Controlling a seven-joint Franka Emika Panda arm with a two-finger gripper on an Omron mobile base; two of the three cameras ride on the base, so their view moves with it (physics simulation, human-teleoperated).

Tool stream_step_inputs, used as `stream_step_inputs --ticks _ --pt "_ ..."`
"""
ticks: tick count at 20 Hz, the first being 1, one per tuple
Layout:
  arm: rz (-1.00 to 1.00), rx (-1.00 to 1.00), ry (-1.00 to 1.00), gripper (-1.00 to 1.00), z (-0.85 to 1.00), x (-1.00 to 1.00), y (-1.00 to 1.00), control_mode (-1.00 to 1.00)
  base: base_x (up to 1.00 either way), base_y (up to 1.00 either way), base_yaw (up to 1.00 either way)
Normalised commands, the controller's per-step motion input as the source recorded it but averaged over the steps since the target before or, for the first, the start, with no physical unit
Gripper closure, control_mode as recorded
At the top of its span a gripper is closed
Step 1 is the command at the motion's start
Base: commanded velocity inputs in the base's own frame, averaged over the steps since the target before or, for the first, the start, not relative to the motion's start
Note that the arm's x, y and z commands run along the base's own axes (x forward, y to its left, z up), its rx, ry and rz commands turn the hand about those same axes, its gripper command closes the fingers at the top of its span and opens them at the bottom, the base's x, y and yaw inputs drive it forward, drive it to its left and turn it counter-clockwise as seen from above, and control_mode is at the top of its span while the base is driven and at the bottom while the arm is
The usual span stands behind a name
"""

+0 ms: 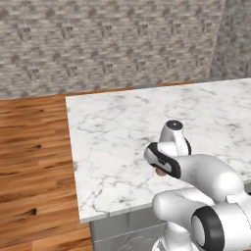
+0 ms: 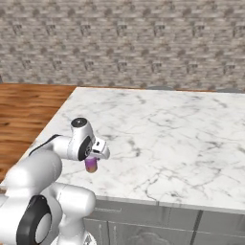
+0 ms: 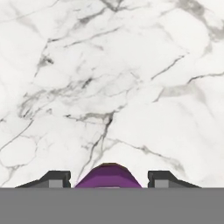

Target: Move the drinks to the dining counter.

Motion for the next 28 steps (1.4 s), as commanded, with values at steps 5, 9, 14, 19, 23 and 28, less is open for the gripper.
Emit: stream_step_inputs --ticks 5,9,14,19,23,28 --pt "0.0 0.0 0.0 1.0 -0.22 0.0 0.0 -1.0 0.0 0.0 0.0" --pt "0.0 0.0 0.0 1.0 -0.2 0.0 0.0 -1.0 0.0 0.0 0.0" --pt "0.01 0.0 0.0 1.0 -0.22 0.0 0.0 -1.0 0.0 0.0 0.0" --pt "0.01 0.0 0.0 1.0 -0.28 0.0 0.0 -1.0 0.0 0.0 0.0" --pt "0.0 0.0 0.0 -1.0 -0.35 -0.06 0.0 -1.0 0.0 0.0 0.0" --pt "0.0 0.0 -0.02 -1.0 -0.1 -0.27 -0.02 -1.0 0.0 0.0 0.0"
